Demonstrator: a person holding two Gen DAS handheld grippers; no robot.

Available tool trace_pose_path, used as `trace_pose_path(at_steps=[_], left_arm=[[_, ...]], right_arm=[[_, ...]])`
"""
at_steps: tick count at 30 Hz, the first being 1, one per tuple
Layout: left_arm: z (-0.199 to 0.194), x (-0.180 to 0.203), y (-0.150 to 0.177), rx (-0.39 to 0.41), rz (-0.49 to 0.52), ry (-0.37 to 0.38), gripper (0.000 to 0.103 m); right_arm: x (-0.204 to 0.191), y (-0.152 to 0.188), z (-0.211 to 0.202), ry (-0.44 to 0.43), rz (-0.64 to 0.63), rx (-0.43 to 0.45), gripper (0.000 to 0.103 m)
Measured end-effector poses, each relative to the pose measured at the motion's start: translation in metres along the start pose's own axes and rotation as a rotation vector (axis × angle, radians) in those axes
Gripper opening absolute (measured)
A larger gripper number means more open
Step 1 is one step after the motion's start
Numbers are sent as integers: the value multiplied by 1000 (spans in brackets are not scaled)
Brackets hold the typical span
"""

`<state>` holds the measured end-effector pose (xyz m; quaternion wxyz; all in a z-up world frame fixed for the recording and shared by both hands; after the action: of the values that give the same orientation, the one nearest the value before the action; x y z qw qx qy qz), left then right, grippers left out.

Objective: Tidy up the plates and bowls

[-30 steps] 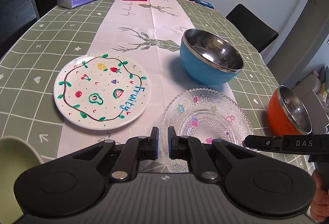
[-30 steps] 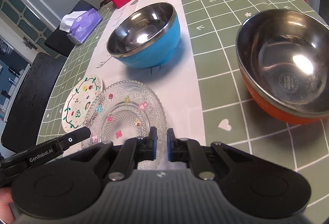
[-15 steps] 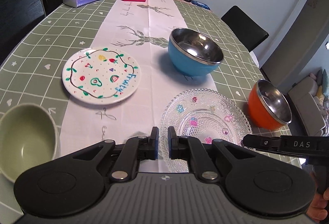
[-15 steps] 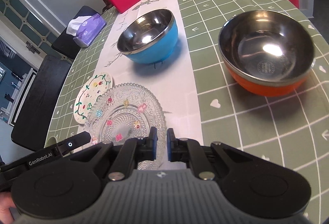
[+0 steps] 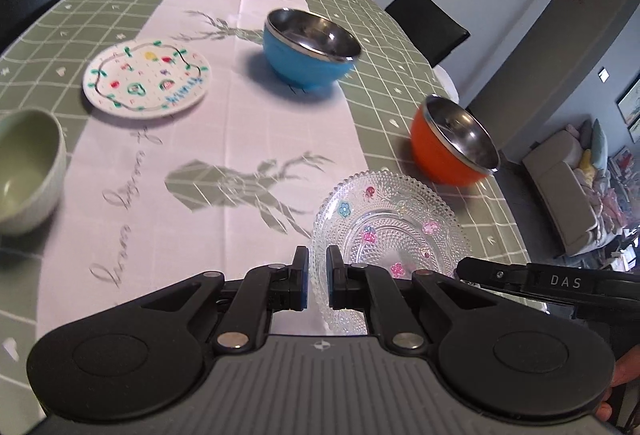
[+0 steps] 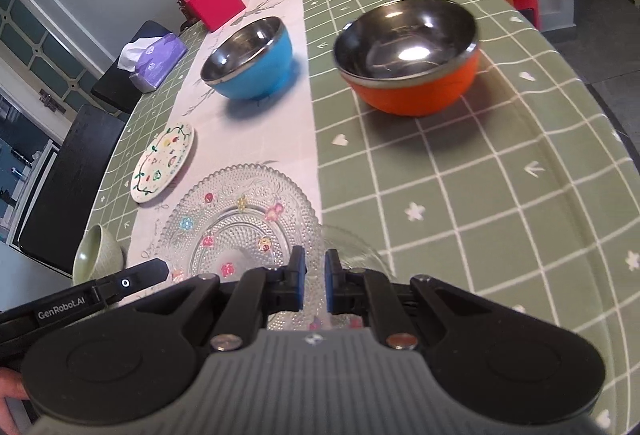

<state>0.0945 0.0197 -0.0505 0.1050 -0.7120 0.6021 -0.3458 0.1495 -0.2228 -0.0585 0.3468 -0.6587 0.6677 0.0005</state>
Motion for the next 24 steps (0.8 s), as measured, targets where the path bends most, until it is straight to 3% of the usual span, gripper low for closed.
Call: trace_pose_path(at_steps=[8, 24], left_arm=[[7, 15, 21, -44, 15, 24, 9], [15, 15, 31, -59, 34, -6, 9]], right_arm=[[21, 17, -14, 49, 1, 7, 7], [13, 25, -4, 140, -100, -1, 7]])
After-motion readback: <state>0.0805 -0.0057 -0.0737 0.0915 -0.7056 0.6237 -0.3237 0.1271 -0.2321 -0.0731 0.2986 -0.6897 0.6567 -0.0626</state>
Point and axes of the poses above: each gripper's, at about its wrist camera, not at the fingertips, and z roughly the way its jaws point, x to its right, y to its underside, the point moved 2 cm from there along z, roughly the way its jaws point, and after that the axes turned 2 degrees about z, right-handed, at the moved point
